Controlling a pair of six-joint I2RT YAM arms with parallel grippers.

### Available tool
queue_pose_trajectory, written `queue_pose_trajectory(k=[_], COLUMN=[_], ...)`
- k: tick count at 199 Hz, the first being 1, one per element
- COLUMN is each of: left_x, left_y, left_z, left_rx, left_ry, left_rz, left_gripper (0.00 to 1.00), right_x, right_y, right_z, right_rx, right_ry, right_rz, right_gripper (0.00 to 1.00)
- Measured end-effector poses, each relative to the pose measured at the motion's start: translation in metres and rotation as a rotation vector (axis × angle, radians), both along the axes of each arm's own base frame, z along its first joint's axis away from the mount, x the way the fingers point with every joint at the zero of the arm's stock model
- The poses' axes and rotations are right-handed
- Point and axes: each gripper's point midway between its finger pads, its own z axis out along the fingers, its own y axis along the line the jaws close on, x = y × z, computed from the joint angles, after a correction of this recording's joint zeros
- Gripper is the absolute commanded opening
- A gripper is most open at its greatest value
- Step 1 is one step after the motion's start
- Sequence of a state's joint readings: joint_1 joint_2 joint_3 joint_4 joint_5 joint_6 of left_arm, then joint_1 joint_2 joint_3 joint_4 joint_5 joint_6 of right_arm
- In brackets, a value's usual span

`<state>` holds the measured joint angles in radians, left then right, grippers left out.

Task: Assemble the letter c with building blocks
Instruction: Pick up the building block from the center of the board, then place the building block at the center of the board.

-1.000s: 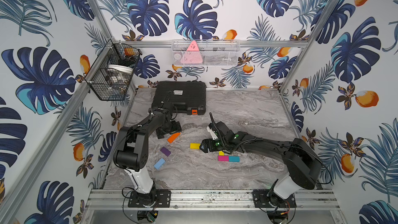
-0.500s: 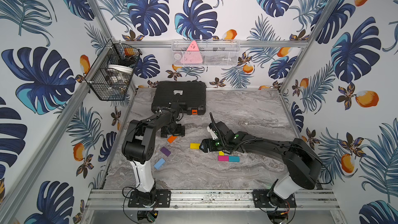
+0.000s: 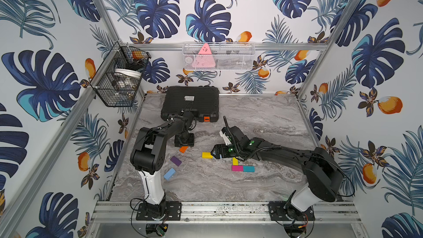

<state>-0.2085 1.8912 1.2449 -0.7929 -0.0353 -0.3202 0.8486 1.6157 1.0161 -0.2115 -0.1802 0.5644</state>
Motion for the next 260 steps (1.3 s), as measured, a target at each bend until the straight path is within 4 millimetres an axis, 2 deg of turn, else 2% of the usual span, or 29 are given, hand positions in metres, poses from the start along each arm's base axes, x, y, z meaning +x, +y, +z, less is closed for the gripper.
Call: queue_pose_trajectory(k=[9, 29, 43, 68, 82, 92, 125, 161, 193, 222, 260], left_x=[-0.003, -0.006, -0.006, -0.006, -0.007, -0.007, -0.013, -0.052, -0.096, -0.135, -0.159], left_y=[0.000, -0.001, -0.001, -0.001, -0.004, -0.006, -0.020, -0.056, -0.076, -0.085, -0.104], left_z=[-0.002, -0.004, -0.004, -0.003, 0.000, 0.003, 0.019, 0.044, 0.058, 0.054, 0.035], left_rx=[-0.003, -0.010, -0.011, -0.016, -0.033, -0.044, -0.069, -0.115, -0.127, -0.124, -0.074], left_ry=[0.005, 0.004, -0.002, -0.014, -0.019, -0.025, -0.065, -0.111, -0.147, -0.140, -0.110], left_rz=[0.003, 0.020, 0.020, 0.024, 0.025, 0.027, 0.014, -0.041, -0.071, -0.078, -0.101], left_gripper=[0.58, 0.45, 0.42, 0.22, 0.21, 0.17, 0.17, 0.18, 0.19, 0.20, 0.21], right_x=[0.000, 0.001, 0.001, 0.001, 0.001, 0.002, 0.001, -0.002, -0.003, -0.004, -0.008], right_y=[0.000, 0.000, 0.000, 0.000, 0.000, 0.000, -0.001, -0.005, -0.011, -0.015, -0.026], right_z=[0.000, 0.001, 0.000, -0.001, -0.001, -0.001, -0.004, -0.011, -0.013, -0.011, -0.017], right_rx=[0.000, 0.000, -0.003, -0.005, -0.007, -0.007, -0.011, -0.026, -0.041, -0.049, -0.081], right_ry=[0.000, -0.002, 0.002, 0.003, 0.002, 0.003, 0.014, 0.025, 0.024, 0.012, 0.016], right_rz=[0.000, -0.004, -0.005, -0.006, -0.008, -0.009, -0.021, -0.022, -0.030, -0.036, -0.049], right_gripper=[0.93, 0.93, 0.93, 0.93, 0.93, 0.93, 0.93, 0.93, 0.93, 0.93, 0.93])
